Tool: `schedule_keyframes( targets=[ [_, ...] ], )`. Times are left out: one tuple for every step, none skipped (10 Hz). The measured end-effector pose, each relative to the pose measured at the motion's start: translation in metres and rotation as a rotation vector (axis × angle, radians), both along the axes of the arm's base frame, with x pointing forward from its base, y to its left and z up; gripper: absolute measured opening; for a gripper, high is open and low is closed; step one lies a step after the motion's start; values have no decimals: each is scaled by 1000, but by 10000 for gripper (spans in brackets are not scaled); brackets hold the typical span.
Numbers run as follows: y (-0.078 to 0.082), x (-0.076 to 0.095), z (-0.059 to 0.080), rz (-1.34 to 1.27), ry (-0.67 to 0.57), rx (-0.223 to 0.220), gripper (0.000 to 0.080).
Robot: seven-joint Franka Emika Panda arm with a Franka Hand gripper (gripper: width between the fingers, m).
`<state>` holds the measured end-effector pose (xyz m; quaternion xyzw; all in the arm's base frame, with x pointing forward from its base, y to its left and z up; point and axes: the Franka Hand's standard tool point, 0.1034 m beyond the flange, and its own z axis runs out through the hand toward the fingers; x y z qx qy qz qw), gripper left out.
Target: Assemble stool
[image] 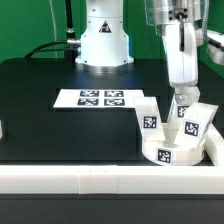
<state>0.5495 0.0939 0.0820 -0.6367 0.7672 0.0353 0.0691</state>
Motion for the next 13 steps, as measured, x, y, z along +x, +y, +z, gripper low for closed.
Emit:
schedule_keyframes(
  targets=[
    [0,0,0,8,-1,-1,340],
    [0,0,0,16,-1,-1,516],
    [1,0,2,41,-6,0,607],
    [3,2,7,55,-15,3,607],
    [7,4,16,74,-28,9,643],
    [10,6,25,99,-43,15,648],
    [9,6,23,125,-46,11,648],
    [9,6,22,126,-43,10,649],
    [9,5,21,199,-45,0,649],
    [11,3,20,343,-42,-15,649],
    [12,3,22,459,-44,-23,649],
    [13,3,25,560,-49,-30,649],
    [13,3,25,693,-61,-47,649]
  ],
)
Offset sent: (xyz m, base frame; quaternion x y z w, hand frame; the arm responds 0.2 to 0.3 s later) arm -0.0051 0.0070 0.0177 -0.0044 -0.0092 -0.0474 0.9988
